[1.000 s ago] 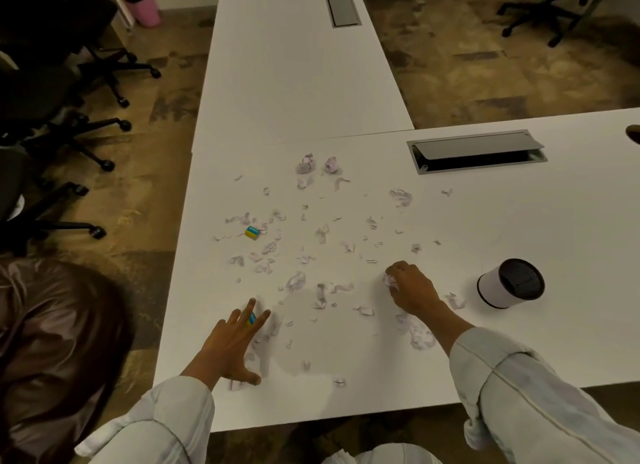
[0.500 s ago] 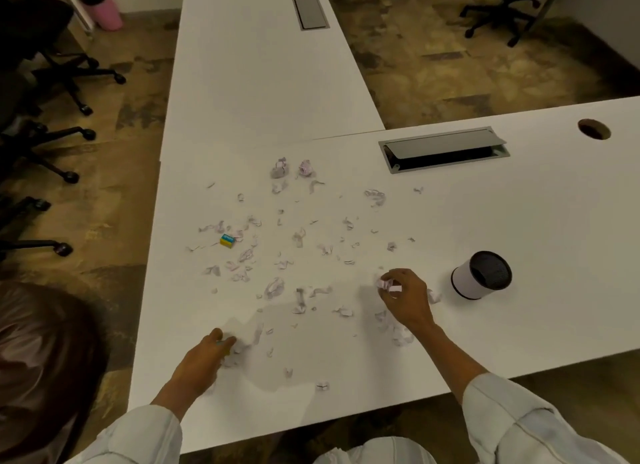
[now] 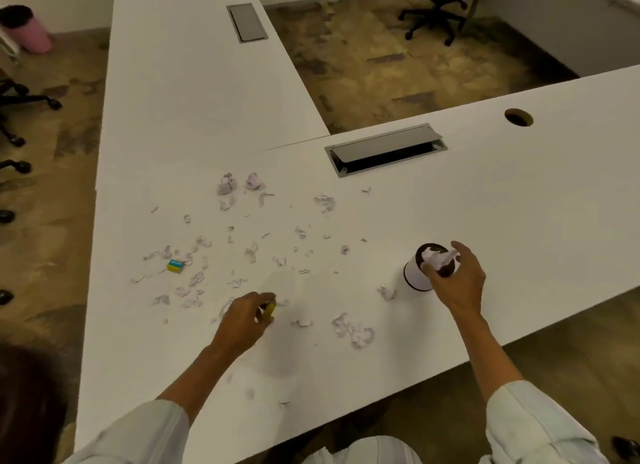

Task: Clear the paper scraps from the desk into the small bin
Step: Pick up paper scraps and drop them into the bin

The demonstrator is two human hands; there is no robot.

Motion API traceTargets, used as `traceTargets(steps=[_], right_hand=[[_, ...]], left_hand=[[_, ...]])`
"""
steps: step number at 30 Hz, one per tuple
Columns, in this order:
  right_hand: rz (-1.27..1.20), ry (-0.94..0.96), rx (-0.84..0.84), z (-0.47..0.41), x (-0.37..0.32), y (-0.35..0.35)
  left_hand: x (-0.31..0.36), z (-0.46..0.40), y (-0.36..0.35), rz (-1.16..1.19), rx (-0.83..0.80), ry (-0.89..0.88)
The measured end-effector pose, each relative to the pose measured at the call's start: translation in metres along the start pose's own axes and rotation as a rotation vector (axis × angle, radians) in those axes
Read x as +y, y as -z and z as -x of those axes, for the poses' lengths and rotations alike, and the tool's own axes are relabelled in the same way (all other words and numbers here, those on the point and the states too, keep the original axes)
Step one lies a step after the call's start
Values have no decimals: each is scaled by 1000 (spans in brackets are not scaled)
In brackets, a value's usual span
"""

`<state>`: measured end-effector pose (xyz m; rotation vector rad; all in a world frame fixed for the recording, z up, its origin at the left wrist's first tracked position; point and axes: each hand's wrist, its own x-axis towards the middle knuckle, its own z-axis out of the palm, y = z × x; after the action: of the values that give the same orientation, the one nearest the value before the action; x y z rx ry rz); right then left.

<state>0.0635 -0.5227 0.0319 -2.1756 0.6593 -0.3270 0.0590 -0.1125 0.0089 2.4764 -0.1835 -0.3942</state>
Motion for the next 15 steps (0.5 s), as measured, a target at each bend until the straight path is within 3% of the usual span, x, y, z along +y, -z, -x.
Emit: traceTargets(steps=[8, 12, 15], right_hand=[[-69, -138, 67, 36, 40, 36], [-47, -193, 50, 67, 65, 48], [-9, -246, 33, 82, 83, 56]], left_hand=[[178, -86, -64, 54, -56, -334], [237, -117, -97, 57, -99, -371], [259, -132, -115, 104, -146, -303]])
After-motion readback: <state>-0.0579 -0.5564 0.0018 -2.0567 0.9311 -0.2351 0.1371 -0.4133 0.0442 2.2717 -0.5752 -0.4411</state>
